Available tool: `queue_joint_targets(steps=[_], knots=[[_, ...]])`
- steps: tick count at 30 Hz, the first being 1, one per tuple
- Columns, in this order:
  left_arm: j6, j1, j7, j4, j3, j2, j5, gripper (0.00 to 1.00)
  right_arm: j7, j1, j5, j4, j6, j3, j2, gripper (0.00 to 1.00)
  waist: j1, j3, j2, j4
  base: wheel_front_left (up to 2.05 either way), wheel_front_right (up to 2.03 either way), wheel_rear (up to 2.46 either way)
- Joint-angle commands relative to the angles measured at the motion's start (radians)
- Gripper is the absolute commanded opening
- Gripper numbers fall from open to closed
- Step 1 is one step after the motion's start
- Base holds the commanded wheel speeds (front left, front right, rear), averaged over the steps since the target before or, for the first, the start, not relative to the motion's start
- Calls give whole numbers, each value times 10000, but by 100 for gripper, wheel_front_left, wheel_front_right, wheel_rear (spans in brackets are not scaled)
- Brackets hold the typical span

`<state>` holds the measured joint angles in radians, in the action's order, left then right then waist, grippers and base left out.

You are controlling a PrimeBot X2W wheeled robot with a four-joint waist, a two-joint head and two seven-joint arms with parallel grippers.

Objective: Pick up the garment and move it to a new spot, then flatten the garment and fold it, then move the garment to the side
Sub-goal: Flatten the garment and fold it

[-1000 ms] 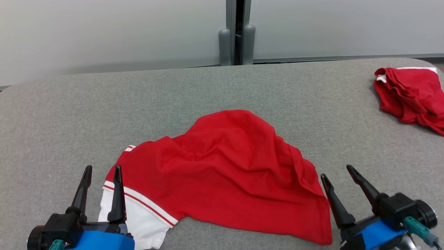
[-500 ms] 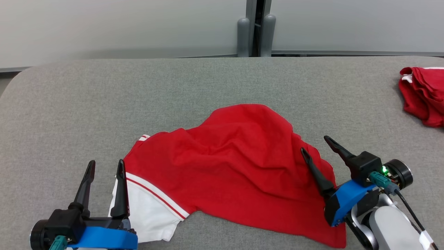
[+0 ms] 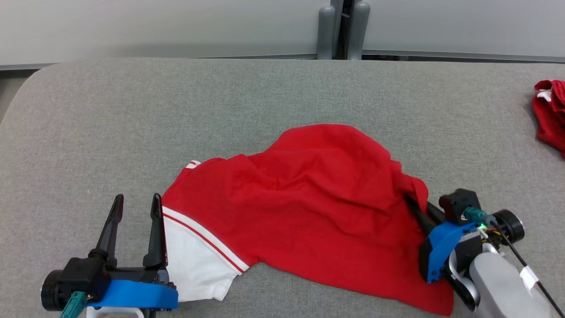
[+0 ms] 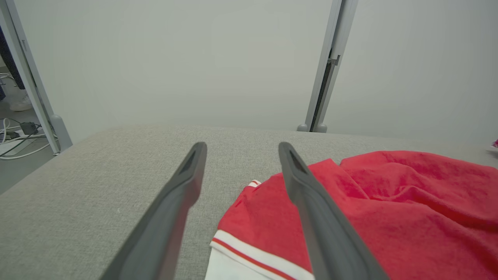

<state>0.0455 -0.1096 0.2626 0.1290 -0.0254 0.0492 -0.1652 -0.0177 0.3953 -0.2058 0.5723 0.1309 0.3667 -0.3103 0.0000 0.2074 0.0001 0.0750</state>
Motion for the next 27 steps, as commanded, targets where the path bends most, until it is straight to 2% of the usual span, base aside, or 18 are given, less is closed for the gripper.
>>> queue_joint_targets(steps=[1, 10, 14, 15, 16, 17, 23, 27], knots=[[-47, -139, 27, -9, -4, 33, 1, 100, -164, 402, -42, 194, -4, 1, -95, 0, 0, 24, -1, 10, 0, 0, 0], [-12, -381, 27, 64, -116, 33, -32, 100, -959, 2388, 102, 2086, -6, -566, -281, 0, 0, 164, -1, 226, 0, 0, 0], [-44, -436, 27, 57, -194, 33, -79, 100, -1204, 2896, 230, 2875, -6, -691, -133, 0, 0, 215, -1, 304, 0, 0, 0], [-62, -449, 27, 55, -217, 33, -97, 100, -1235, 3033, 269, 3170, -6, -722, -78, 17, 0, 232, -1, 318, 0, 0, 0], [-77, -460, 27, 55, -238, 33, -93, 100, -1308, 3158, 343, 3401, -4, -721, -24, 45, 0, 249, -1, 332, 0, 0, 0], [-73, -468, 27, 58, -261, 33, -111, 100, -1495, 3299, 350, 3596, -4, -776, 46, 100, 0, 262, -1, 345, 0, 0, 0], [-92, -395, 27, 87, -209, 33, -87, 100, -2253, 3415, 324, 4290, -4, -851, 414, 100, 0, 168, -1, 175, 0, 0, 0], [-39, -365, 27, 99, -96, 33, 26, 100, -2451, 3078, 303, 3906, -4, -957, 479, 100, 0, 29, -1, -84, 0, 0, 0]])
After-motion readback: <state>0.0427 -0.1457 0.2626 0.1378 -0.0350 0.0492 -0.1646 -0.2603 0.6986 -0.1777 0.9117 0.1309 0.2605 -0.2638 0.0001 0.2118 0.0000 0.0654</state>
